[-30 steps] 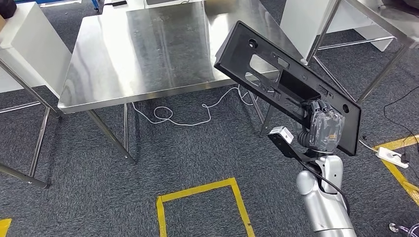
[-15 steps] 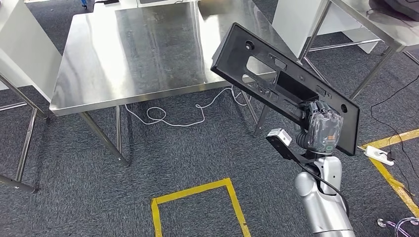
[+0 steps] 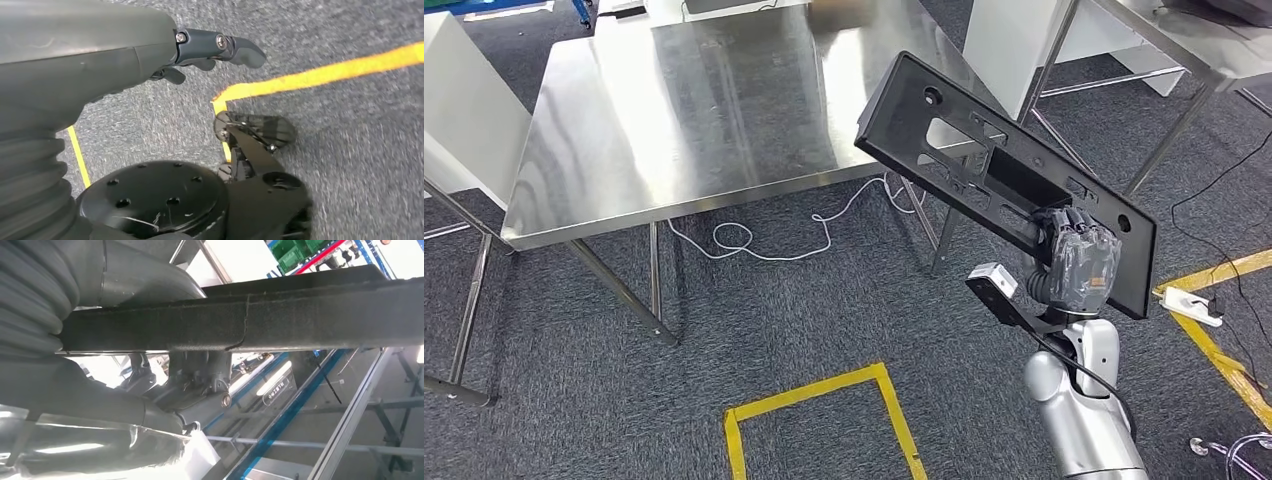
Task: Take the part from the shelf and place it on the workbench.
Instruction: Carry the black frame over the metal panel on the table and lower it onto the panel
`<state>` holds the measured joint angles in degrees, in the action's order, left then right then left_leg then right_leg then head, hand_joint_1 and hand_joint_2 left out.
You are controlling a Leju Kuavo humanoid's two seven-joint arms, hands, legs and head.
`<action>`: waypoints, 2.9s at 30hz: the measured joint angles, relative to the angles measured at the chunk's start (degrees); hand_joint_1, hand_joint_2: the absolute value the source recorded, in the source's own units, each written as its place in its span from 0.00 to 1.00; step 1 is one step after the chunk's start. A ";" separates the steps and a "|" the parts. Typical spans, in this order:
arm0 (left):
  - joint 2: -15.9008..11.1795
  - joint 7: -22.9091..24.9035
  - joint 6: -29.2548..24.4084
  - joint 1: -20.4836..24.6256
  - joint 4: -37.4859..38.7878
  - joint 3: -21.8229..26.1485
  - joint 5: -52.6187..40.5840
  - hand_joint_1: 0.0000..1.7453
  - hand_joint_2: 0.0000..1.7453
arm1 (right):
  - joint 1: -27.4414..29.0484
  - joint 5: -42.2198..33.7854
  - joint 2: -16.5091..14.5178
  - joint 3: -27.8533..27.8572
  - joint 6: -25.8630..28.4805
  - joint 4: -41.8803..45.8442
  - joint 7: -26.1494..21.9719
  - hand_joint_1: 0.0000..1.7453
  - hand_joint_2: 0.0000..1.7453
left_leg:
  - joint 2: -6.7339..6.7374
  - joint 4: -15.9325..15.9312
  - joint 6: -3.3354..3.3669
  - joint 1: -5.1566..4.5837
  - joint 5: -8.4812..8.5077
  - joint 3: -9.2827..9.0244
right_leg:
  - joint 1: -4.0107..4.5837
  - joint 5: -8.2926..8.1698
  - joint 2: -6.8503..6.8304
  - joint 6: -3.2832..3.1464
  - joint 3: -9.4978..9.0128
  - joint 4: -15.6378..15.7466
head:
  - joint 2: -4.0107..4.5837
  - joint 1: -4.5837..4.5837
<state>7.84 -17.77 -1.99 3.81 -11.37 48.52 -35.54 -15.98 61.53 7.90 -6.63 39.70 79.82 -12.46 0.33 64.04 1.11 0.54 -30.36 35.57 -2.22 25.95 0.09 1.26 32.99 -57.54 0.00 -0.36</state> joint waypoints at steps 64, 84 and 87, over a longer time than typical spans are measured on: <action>-0.48 -0.79 0.63 0.09 -0.04 3.26 -2.39 0.00 1.00 | -27.55 -6.08 5.27 -17.87 -16.60 -17.19 0.47 1.00 1.00 | -0.60 -3.98 0.09 -0.43 0.43 -3.38 | 0.40 -2.23 0.06 -0.26 2.40 0.10 | 0.00 -0.02; -0.63 -1.10 1.05 -0.04 -0.02 3.33 -4.28 0.00 1.00 | -21.29 -7.20 4.69 -15.69 -16.07 -16.74 1.74 1.00 1.00 | -0.70 -7.87 3.47 -0.53 5.61 -2.56 | 1.25 5.88 0.28 0.83 9.19 -16.68 | 0.00 0.25; -0.54 -1.15 1.30 -0.18 -0.02 3.33 -4.71 0.00 1.00 | -19.78 -7.16 4.92 -14.46 -16.01 -15.75 1.88 1.00 1.00 | -0.88 -7.76 2.80 -0.55 4.31 -4.00 | 0.63 0.22 -0.10 2.70 6.44 -7.62 | 0.00 0.41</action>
<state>7.29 -18.92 -0.69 3.63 -11.39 51.84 -40.25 -35.76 54.36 12.81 -21.09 23.70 64.07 -10.58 -0.56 56.28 3.92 -0.01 -26.05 31.57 -1.59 26.17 -0.02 3.95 39.44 -65.16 0.00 0.05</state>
